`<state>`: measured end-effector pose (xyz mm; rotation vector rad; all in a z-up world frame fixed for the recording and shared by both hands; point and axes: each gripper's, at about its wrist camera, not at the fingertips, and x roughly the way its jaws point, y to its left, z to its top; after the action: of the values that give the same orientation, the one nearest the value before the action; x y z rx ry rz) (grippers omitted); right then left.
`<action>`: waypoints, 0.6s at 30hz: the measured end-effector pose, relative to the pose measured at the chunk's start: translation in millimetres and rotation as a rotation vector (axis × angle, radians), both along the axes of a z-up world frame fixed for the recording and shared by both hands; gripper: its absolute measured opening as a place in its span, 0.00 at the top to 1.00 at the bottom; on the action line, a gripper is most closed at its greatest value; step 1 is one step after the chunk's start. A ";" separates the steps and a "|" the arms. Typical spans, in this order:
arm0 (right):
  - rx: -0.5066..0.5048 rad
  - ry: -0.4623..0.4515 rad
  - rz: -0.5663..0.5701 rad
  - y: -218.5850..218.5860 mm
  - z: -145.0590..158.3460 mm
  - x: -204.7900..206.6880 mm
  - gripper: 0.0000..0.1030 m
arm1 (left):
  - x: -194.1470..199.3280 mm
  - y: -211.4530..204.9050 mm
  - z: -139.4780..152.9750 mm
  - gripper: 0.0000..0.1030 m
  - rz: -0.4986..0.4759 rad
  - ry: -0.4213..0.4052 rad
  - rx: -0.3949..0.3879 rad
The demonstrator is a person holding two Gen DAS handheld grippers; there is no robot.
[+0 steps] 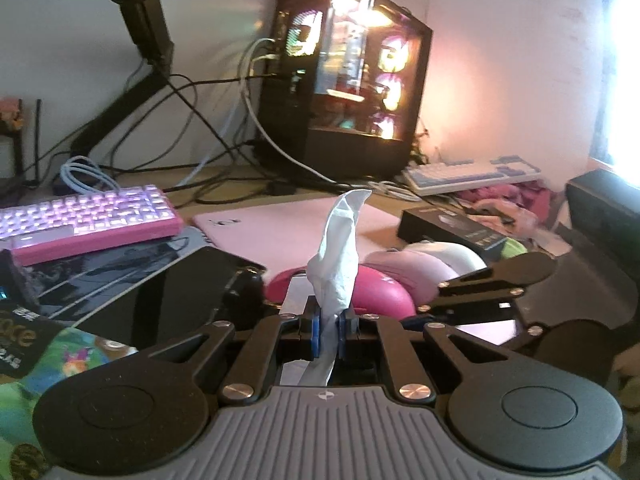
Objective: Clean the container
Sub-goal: 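Rub the tissue back and forth along the black device with the left gripper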
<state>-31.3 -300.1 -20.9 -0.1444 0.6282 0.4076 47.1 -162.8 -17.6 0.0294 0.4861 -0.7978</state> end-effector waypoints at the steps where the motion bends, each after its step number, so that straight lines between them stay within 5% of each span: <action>1: 0.000 0.000 0.000 0.2 0.0 -0.2 0.62 | 0.0 0.2 0.3 0.88 0.004 -0.002 0.002; 18: 0.000 0.001 0.000 -5.0 -1.1 4.0 0.62 | -11.0 -10.8 -1.1 0.88 -0.154 0.010 -0.008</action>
<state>-27.3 -305.2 -21.9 -0.1443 0.6295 0.4077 36.2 -173.6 -18.6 0.0557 0.4942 -0.9512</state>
